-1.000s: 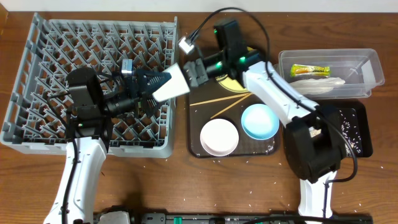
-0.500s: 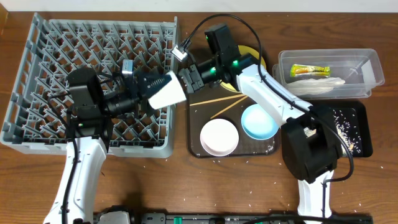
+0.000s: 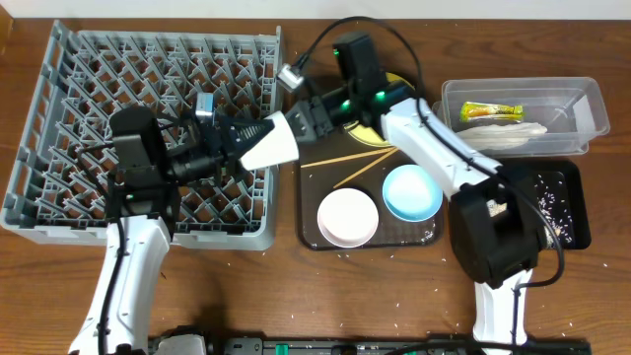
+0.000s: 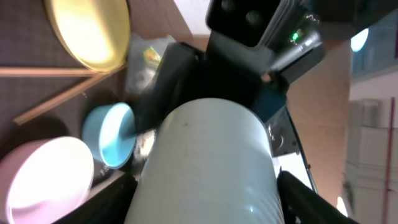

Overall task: Sort waste into correct bins and load items into the dishwasher
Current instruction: 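Lower the white cup into the dish rack with left gripper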

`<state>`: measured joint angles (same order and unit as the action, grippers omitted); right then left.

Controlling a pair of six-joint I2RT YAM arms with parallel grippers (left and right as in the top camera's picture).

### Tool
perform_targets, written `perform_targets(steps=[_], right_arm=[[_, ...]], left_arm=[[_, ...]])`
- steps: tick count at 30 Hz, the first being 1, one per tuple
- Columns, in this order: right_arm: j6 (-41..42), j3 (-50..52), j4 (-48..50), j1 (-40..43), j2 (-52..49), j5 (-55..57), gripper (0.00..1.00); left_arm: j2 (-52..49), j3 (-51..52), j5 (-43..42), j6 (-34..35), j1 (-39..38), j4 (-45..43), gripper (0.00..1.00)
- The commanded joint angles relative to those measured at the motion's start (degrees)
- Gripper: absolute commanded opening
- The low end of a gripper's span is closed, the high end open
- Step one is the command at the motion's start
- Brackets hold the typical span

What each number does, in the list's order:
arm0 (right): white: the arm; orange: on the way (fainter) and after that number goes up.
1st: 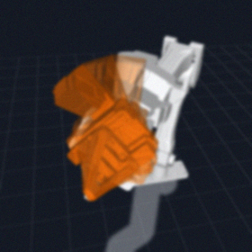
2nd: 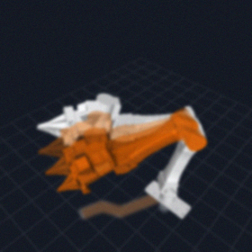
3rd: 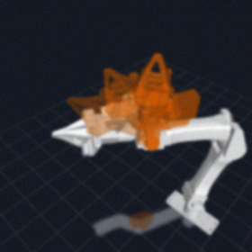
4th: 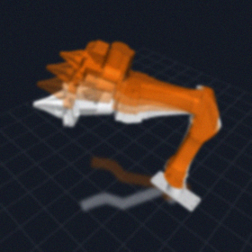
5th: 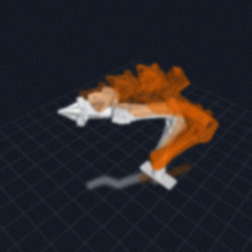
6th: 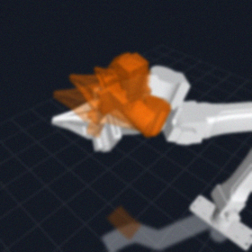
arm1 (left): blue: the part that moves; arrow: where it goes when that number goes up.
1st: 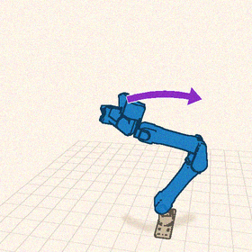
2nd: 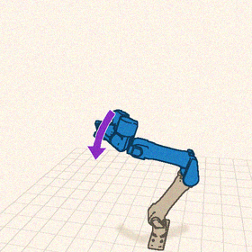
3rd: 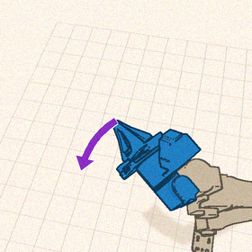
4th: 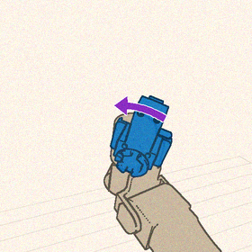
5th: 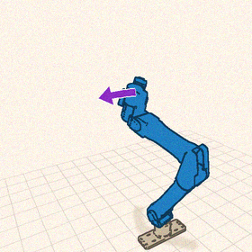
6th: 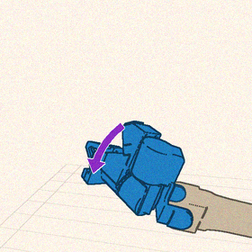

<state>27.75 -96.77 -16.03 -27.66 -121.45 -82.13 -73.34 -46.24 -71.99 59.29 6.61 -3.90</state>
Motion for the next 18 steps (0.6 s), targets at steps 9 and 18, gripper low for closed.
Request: perform_targets(steps=[9, 18], right_arm=[[-2.43, 0.09, -3.91, 12.24, -0.79, 17.44, 0.74], [-8.79, 0.07, -11.08, 11.8, 1.07, 25.59, 0.84]], left_arm=[[0.35, -0.63, 18.67, -6.58, 0.59, 4.24, 0.46], [0.35, -13.25, 37.88, -20.28, -2.34, 29.03, 0.46]])
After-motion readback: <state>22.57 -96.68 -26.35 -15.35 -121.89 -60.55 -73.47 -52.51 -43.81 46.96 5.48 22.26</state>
